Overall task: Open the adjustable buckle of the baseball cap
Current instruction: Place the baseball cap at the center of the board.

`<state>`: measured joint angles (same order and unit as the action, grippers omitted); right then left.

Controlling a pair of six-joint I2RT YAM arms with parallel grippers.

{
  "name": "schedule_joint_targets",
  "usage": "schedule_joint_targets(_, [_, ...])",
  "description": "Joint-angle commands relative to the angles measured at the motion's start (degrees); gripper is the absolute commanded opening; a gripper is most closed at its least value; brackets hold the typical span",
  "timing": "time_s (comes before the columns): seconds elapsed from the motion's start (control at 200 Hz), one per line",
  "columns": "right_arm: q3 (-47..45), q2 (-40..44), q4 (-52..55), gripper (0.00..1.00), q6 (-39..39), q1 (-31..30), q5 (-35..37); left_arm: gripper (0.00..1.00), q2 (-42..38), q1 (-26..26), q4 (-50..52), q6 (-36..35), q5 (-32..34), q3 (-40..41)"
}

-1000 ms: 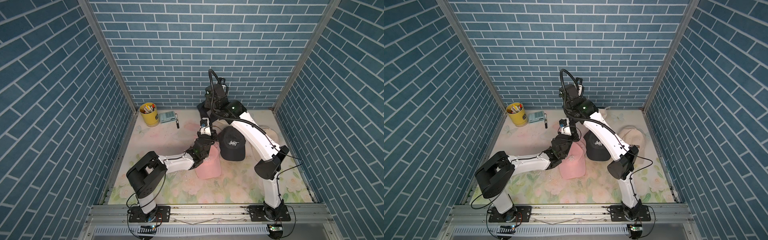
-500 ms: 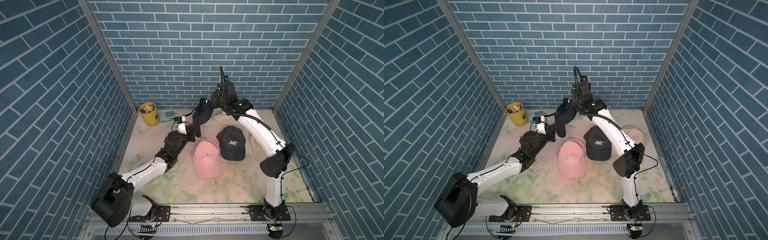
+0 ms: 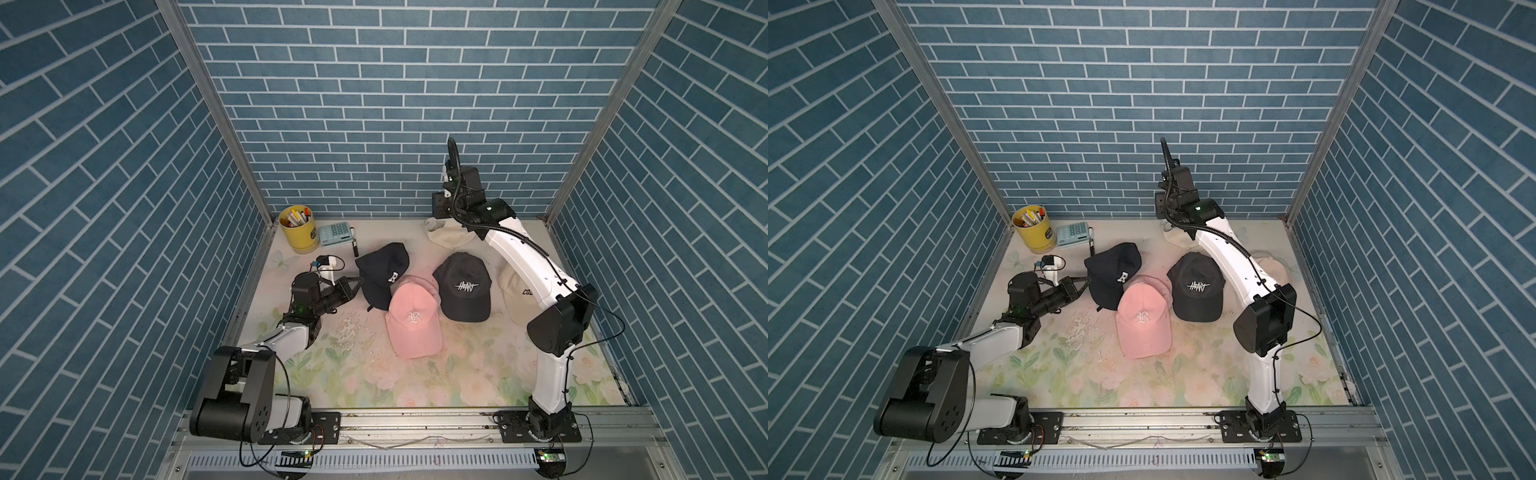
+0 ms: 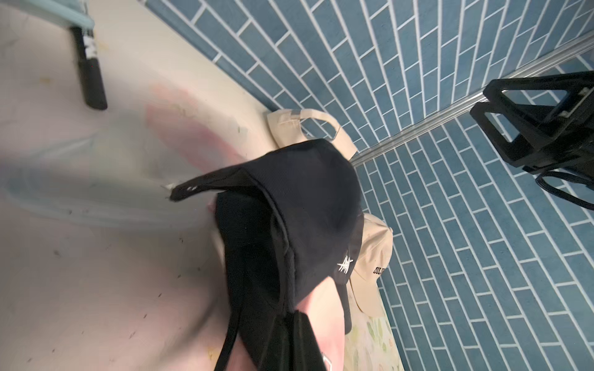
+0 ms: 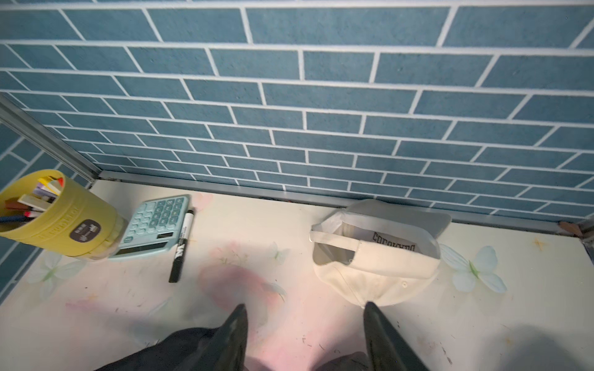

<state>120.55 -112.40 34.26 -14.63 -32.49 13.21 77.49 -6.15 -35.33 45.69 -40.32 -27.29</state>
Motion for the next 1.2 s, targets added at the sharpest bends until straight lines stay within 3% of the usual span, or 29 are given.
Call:
schedule_joint_targets(0.0, [-1.92,3.48,-0.53,0.57,1.37,0.8,-1.07,0.0,0.48,2.53,3.56,0.89,-4.56,1.3])
schedule_joint_targets(0.085, [-3.48,3.76,-0.51,0.57,1.4,1.39,-0.76,0.0,2.64,5.0,7.0,0.51,-4.58,2.07])
schedule_joint_targets(0.185, [-4.91,3.94,-0.51,0.57,1.07,2.79,-0.91,0.0,4.69,6.04,17.62,-5.0,-0.66,-1.0])
schedule_joint_targets(0.31, [-6.02,3.63,-0.14,0.58,0.31,5.22,-2.3,0.17,6.13,6.45,29.6,-11.65,5.81,-6.24])
schedule_joint_targets(0.38, [-5.78,2.84,1.38,0.58,-0.43,6.89,-3.3,0.21,6.36,6.89,37.64,-14.94,13.12,-9.4])
schedule_joint_targets(0.475, [-5.03,1.0,3.98,0.58,-1.08,9.26,-4.54,0.48,5.56,7.38,45.16,-17.2,22.57,-12.38])
schedule_joint_targets(0.57, [-2.08,-2.26,7.18,0.59,-1.39,11.29,-5.2,0.63,2.9,7.38,48.19,-17.61,28.75,-14.19])
schedule_joint_targets(0.59, [-0.9,-3.34,8.07,0.59,-1.49,11.66,-5.26,0.75,2.18,7.38,48.81,-17.65,29.88,-14.67])
schedule_joint_targets(0.645, [2.44,-6.51,9.45,0.59,0.15,12.38,-6.21,0.88,0.06,7.17,50.96,-17.55,33.42,-16.34])
schedule_joint_targets(0.83, [21.87,-21.84,17.0,0.59,7.51,13.36,-6.74,0.91,-7.76,3.23,52.29,-22.55,42.81,-22.73])
schedule_joint_targets(0.89, [25.79,-25.55,15.96,0.59,9.97,13.25,-7.77,0.91,-8.34,1.2,49.93,-25.24,42.97,-24.44])
schedule_joint_targets(1.02, [31.24,-31.21,13.35,0.6,15.85,13.07,-11.56,0.91,-5.41,-3.92,46.64,-30.76,44.89,-29.06])
schedule_joint_targets(1.195, [30.17,-35.0,8.02,0.66,26.26,12.1,-14.26,0.91,0.0,-8.81,42.02,-35.37,42.95,-33.57])
